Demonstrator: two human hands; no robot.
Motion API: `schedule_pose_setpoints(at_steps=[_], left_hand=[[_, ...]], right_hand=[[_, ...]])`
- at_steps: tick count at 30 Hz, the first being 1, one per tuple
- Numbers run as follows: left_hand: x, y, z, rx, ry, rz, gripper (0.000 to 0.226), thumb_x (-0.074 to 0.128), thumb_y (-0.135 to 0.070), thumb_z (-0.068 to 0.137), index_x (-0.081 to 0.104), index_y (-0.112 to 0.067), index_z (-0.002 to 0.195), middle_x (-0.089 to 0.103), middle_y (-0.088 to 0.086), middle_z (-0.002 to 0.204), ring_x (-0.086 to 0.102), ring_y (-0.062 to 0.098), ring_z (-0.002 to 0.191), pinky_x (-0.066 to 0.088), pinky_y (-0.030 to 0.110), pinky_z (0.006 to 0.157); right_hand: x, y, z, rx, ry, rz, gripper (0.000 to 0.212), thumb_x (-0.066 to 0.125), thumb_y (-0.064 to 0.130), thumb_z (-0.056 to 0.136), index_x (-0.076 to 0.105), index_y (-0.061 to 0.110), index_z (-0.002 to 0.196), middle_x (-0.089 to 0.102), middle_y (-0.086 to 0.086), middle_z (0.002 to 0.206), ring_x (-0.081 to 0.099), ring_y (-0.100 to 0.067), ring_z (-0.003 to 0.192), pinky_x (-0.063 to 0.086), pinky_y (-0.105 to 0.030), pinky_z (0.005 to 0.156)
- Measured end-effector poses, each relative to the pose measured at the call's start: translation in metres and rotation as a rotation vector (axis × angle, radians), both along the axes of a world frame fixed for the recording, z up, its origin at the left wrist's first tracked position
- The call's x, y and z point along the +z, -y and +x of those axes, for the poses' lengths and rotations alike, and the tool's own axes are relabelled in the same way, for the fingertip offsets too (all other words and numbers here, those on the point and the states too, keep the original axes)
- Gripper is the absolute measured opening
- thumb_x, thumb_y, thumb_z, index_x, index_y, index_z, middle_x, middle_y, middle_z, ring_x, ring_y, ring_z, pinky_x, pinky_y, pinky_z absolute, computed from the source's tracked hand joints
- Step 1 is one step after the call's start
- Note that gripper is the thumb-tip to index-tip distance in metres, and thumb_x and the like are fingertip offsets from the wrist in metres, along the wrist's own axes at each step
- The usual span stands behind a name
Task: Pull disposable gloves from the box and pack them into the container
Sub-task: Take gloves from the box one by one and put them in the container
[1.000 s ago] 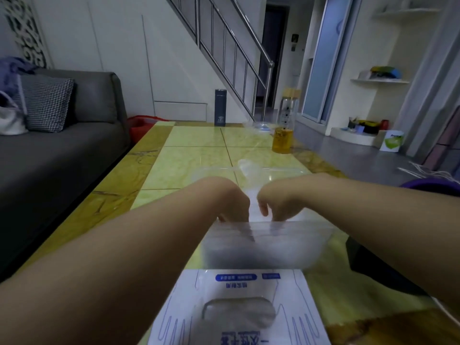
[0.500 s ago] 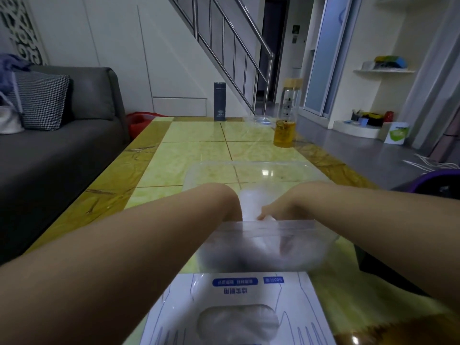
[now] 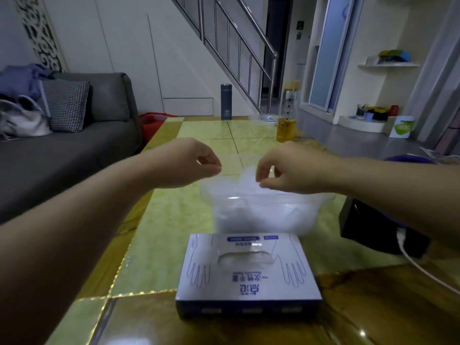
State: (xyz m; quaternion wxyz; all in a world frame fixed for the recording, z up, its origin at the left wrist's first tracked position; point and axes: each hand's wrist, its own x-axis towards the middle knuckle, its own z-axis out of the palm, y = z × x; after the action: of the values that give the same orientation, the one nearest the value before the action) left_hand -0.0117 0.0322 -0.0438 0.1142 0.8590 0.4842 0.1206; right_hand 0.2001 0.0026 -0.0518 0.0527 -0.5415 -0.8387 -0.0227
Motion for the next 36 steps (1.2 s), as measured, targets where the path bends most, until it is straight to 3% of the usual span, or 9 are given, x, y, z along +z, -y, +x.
schedule_pose_setpoints(at_steps=[3,6,8,11,18,24,30,34,36], left_hand=[[-0.019,0.024,-0.007,-0.018,0.048,0.074,0.010,0.058,-0.029,0.092,0.064,-0.027,0.099,0.060,-0.018,0.088,0.056,-0.004,0.079,0.040,0.009,0.063],[-0.038,0.042,-0.008,-0.081,-0.069,-0.081,0.005,0.060,-0.030,0.091,0.062,-0.030,0.095,0.063,-0.015,0.092,0.058,-0.002,0.082,0.049,0.014,0.072],[-0.051,0.051,-0.007,-0.095,-0.230,-0.229,0.021,0.064,-0.036,0.087,0.059,-0.032,0.107,0.061,-0.010,0.114,0.058,0.005,0.097,0.050,0.023,0.085],[-0.068,0.058,-0.003,-0.071,-0.388,-0.354,0.066,0.069,-0.045,0.081,0.041,-0.033,0.139,0.036,-0.006,0.143,0.044,0.018,0.124,0.041,0.031,0.097],[-0.078,0.063,-0.007,-0.066,-0.359,-0.359,0.070,0.067,-0.046,0.082,0.036,-0.034,0.143,0.022,-0.006,0.148,0.035,0.019,0.130,0.036,0.033,0.105],[-0.080,0.064,-0.008,-0.063,-0.332,-0.357,0.070,0.067,-0.043,0.083,0.035,-0.031,0.144,0.021,-0.005,0.149,0.036,0.020,0.131,0.035,0.033,0.104],[-0.082,0.063,-0.006,-0.054,-0.309,-0.369,0.076,0.068,-0.043,0.083,0.031,-0.025,0.147,0.020,-0.005,0.151,0.036,0.022,0.132,0.037,0.033,0.105],[-0.082,0.061,-0.009,-0.034,-0.242,-0.355,0.072,0.069,-0.045,0.081,0.038,-0.025,0.143,0.030,-0.004,0.149,0.041,0.021,0.129,0.040,0.033,0.103],[-0.076,0.060,-0.016,-0.037,-0.053,-0.414,0.063,0.070,-0.042,0.081,0.047,-0.026,0.138,0.046,-0.004,0.141,0.049,0.018,0.122,0.045,0.033,0.099]], right_hand=[[-0.011,0.034,-0.016,0.180,-0.016,0.061,0.016,0.059,0.026,0.092,0.069,0.023,0.104,0.056,0.016,0.086,0.045,0.007,0.066,0.035,-0.008,0.061],[-0.040,0.052,-0.026,0.224,0.149,-0.136,0.024,0.057,0.028,0.093,0.067,0.026,0.115,0.061,0.010,0.101,0.048,0.000,0.076,0.036,-0.011,0.064],[-0.058,0.053,-0.029,0.194,0.225,-0.222,0.032,0.056,0.026,0.095,0.061,0.027,0.126,0.060,0.006,0.114,0.053,-0.007,0.091,0.038,-0.018,0.072],[-0.073,0.050,-0.030,0.181,0.275,-0.223,0.033,0.054,0.024,0.095,0.058,0.030,0.128,0.054,0.003,0.114,0.052,-0.014,0.097,0.036,-0.025,0.072],[-0.092,0.043,-0.038,0.198,0.205,-0.145,0.019,0.060,0.019,0.091,0.070,0.018,0.108,0.057,-0.002,0.107,0.054,-0.020,0.099,0.033,-0.027,0.068],[-0.077,0.053,-0.039,0.161,0.216,-0.167,0.016,0.049,0.020,0.096,0.058,0.019,0.110,0.048,0.003,0.116,0.053,-0.017,0.095,0.045,-0.032,0.079],[-0.022,0.049,-0.033,0.065,0.046,0.112,0.007,0.043,0.022,0.099,0.049,0.021,0.100,0.044,0.004,0.106,0.052,-0.019,0.087,0.048,-0.038,0.077],[0.015,0.038,-0.028,0.019,-0.117,0.240,0.007,0.045,0.024,0.098,0.044,0.025,0.091,0.045,0.008,0.096,0.047,-0.014,0.088,0.041,-0.031,0.074],[0.023,0.035,-0.025,0.029,-0.144,0.288,0.007,0.047,0.024,0.097,0.046,0.025,0.091,0.047,0.008,0.095,0.046,-0.014,0.085,0.038,-0.030,0.072]])
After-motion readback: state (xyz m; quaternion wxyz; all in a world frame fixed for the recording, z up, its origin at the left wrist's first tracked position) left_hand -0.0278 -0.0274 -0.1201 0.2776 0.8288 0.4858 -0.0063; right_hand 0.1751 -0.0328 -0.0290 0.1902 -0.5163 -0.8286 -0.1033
